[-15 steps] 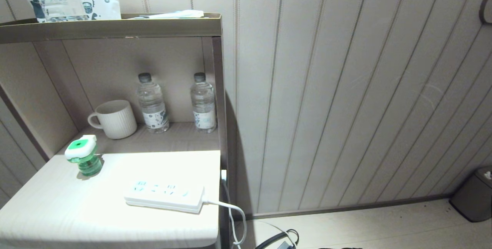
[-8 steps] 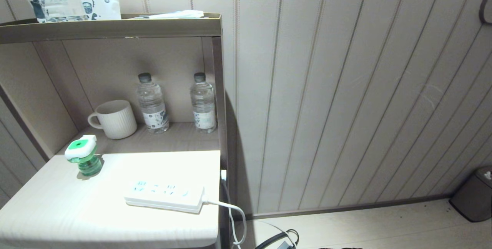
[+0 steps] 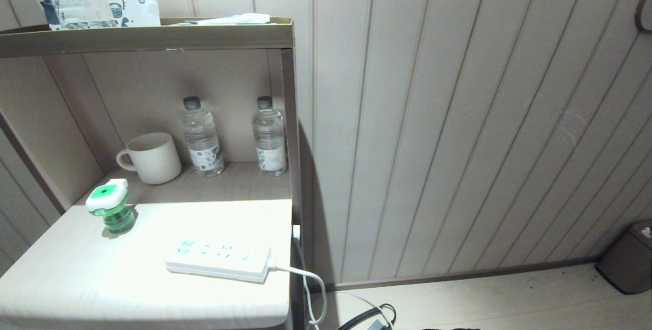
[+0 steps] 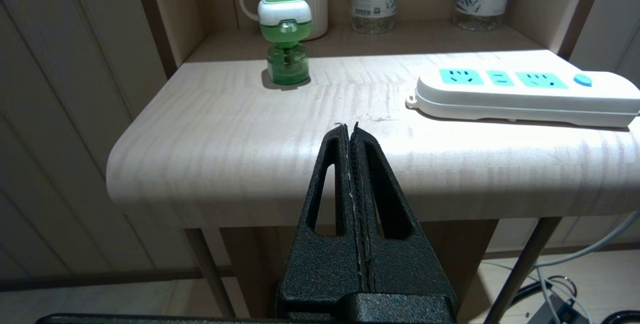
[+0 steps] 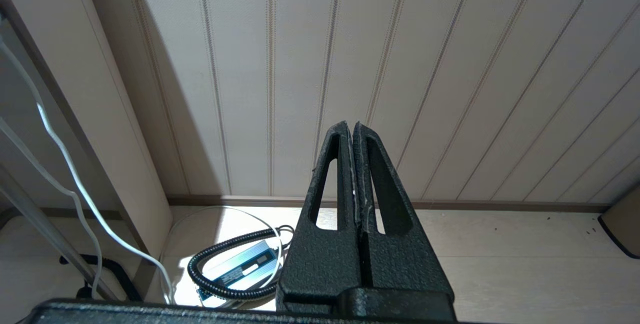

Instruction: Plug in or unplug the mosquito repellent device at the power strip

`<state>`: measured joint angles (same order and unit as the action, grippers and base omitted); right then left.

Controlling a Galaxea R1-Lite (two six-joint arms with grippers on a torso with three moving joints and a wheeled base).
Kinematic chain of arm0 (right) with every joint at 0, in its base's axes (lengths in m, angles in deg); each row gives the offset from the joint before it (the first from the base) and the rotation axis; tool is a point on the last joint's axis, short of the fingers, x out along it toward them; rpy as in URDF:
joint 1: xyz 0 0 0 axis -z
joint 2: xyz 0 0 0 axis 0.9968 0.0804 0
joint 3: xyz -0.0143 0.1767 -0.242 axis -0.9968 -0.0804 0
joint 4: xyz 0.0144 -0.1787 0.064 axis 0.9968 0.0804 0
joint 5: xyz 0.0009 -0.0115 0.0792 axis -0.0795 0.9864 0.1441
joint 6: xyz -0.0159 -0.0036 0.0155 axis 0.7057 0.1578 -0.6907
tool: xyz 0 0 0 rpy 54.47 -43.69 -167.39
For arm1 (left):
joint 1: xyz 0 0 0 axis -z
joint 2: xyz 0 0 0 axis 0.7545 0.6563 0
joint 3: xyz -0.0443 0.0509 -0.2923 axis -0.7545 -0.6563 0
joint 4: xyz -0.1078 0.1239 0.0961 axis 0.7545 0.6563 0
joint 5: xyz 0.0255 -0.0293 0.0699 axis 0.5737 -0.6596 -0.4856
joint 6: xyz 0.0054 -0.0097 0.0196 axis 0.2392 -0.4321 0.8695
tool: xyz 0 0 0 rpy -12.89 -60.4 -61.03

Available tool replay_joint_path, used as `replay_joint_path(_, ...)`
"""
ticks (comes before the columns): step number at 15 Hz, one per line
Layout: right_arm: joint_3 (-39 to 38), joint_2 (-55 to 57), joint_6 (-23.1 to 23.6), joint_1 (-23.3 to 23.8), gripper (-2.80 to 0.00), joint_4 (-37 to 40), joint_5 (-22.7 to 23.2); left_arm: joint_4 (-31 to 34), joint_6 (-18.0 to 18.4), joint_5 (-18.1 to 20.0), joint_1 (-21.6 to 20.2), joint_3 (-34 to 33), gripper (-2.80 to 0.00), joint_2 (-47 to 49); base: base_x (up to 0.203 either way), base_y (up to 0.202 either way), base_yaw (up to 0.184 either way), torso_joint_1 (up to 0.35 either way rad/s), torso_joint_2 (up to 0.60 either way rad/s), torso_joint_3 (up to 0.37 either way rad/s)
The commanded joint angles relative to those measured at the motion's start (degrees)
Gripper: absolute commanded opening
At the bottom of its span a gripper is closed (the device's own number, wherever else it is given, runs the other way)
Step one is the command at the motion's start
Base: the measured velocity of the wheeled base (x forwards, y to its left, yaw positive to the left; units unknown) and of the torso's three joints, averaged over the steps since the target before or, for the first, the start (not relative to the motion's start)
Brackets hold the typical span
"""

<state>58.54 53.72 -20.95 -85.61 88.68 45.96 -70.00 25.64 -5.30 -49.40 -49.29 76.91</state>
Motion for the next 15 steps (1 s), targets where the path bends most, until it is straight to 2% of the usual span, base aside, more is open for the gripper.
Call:
replay_joint_path(1,0.0,0.0,0.1,0.0,-2.80,0.0,0.0,-0.1,-0.1,0.0,0.0,0.0,-2.80,0.1,0.000,0.000,0.000,0.000,0.00,0.000)
replay_joint_path(7,-0.3,0.0,0.1,0.0,-2.80,-0.2,0.0,-0.1,-0.2,0.0,0.0,0.0,-2.80,0.1,0.000,0.000,0.000,0.000,0.00,0.000)
replay_joint_path(9,-0.8,0.0,-0.7,0.0,-2.80,-1.9,-0.7,-0.1,-0.1,0.0,0.0,0.0,-2.80,0.1,0.000,0.000,0.000,0.000,0.00,0.000)
replay_joint_path(11,-1.0,0.0,-3.4,0.0,-2.80,-2.8,-0.8,-0.1,-0.2,0.0,0.1,0.0,-2.80,0.1,0.000,0.000,0.000,0.000,0.00,0.000)
replay_joint_path(15,-1.0,0.0,-3.7,0.0,-2.80,-2.9,-0.8,-0.1,-0.2,0.0,0.0,0.0,-2.80,0.1,0.000,0.000,0.000,0.000,0.00,0.000)
